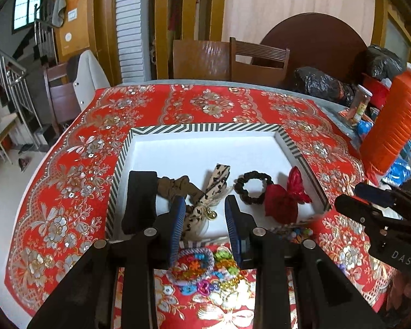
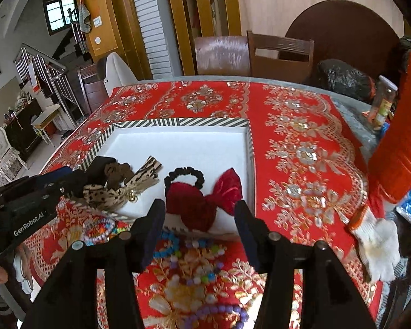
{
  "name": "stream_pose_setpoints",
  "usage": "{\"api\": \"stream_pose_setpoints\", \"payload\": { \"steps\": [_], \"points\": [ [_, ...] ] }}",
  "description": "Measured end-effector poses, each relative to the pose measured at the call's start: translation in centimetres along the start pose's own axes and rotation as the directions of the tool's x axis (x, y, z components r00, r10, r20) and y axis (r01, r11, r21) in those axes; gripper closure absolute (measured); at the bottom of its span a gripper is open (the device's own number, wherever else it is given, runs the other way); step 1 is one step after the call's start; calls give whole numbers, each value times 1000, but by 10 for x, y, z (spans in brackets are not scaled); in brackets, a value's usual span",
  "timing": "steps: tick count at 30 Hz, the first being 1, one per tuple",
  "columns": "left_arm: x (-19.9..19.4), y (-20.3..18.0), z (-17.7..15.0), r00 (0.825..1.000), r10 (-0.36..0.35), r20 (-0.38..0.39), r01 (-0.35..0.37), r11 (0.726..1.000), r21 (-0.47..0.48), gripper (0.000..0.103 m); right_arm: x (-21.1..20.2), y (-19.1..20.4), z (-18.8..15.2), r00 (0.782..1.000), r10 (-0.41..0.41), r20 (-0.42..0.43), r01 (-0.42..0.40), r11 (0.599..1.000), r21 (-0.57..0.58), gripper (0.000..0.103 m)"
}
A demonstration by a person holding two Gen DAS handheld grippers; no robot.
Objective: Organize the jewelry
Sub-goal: 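Move the left tool back over the pile and grasp the silver bangle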
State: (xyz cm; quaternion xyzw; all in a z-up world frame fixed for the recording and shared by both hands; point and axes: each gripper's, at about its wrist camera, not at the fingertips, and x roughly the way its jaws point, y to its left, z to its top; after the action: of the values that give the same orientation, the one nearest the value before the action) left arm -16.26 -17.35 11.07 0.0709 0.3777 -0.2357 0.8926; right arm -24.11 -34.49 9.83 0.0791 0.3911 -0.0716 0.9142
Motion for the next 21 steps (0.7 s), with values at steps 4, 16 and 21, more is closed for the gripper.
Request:
{"api": "stream_pose_setpoints", "payload": {
  "steps": [4,16,21],
  "points": [
    [-6,-7,-7,1000,24,10,-25,999,29,82,-11,-2,-9,1000,4,14,-4,1000,9,45],
    [-24,21,-17,1000,-26,-11,26,999,-34,82,-20,-24,-29,1000,-19,-5,19,999,38,45],
    [-27,49,-24,998,-48,-48,42,993,-109,82,-17,-37,-36,1000,-23,-20,24,997,67,45]
  ]
}}
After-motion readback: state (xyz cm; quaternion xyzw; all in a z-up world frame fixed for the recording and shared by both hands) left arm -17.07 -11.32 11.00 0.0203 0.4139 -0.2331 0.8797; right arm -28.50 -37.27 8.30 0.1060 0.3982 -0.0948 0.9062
